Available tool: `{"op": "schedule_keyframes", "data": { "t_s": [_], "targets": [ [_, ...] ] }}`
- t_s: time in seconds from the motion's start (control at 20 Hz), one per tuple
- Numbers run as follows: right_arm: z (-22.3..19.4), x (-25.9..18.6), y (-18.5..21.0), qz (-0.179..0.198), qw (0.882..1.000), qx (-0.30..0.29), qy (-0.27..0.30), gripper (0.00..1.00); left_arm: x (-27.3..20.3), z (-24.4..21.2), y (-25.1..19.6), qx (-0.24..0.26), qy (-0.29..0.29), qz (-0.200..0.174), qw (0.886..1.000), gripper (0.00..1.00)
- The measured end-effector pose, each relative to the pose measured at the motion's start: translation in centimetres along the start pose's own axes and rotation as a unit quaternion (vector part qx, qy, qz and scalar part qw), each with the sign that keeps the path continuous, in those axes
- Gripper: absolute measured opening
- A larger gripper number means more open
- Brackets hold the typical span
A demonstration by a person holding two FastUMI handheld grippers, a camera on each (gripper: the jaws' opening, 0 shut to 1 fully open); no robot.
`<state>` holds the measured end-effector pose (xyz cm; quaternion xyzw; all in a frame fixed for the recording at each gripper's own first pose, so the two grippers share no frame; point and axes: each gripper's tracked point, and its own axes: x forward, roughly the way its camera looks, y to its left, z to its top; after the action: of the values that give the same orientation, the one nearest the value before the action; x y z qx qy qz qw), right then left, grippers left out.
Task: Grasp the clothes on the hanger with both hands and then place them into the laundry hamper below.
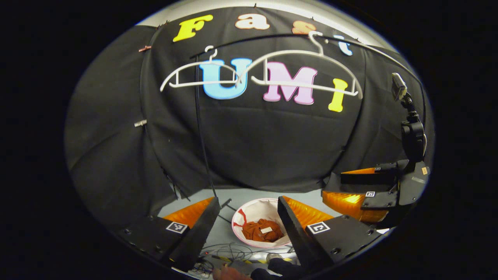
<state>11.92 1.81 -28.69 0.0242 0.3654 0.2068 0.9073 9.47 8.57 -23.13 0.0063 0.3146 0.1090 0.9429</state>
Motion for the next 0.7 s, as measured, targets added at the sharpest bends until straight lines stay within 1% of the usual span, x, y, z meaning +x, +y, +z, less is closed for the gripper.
{"op": "schedule_keyframes", "data": {
  "t_s": [0.1,0.2,0.35,0.45,0.5,0.55,0.6,0.65,0.7],
  "targets": [
    [1.2,-3.0,1.5,-0.023,0.999,0.009,-0.034,1.0,-2.8,1.4,0.5,0.002,-0.033,-0.022,0.999,0.95],
    [2.6,-6.7,3.6,-0.033,0.997,0.015,-0.07,0.98,-6.2,3.1,0.1,-0.003,-0.072,-0.054,0.996,0.95],
    [4.9,-12.4,4.8,-0.072,0.989,0.008,-0.131,0.98,-11.4,5.2,-0.9,-0.005,-0.13,-0.103,0.986,0.95],
    [6.6,-15.3,6.2,-0.085,0.983,0.01,-0.162,0.98,-14.3,6.6,-0.5,-0.008,-0.169,-0.122,0.978,0.95],
    [7.8,-16.7,6.7,-0.09,0.979,0.013,-0.18,0.98,-15.5,7.5,-0.6,-0.012,-0.185,-0.13,0.974,0.92],
    [9.2,-18.2,7.1,-0.099,0.974,0.015,-0.203,0.98,-16.6,8.4,-0.7,-0.013,-0.199,-0.137,0.97,0.95],
    [10.4,-19.6,7.3,-0.112,0.968,0.017,-0.226,0.98,-17.5,9.2,-0.7,-0.01,-0.21,-0.139,0.968,0.92],
    [11.8,-20.9,7.2,-0.128,0.959,0.014,-0.251,1.0,-18.3,9.9,-0.5,-0.004,-0.217,-0.137,0.966,0.95],
    [13.2,-22.2,7.5,-0.14,0.951,0.005,-0.276,1.0,-18.9,10.6,-0.5,0.004,-0.226,-0.134,0.965,0.92]
  ]
}}
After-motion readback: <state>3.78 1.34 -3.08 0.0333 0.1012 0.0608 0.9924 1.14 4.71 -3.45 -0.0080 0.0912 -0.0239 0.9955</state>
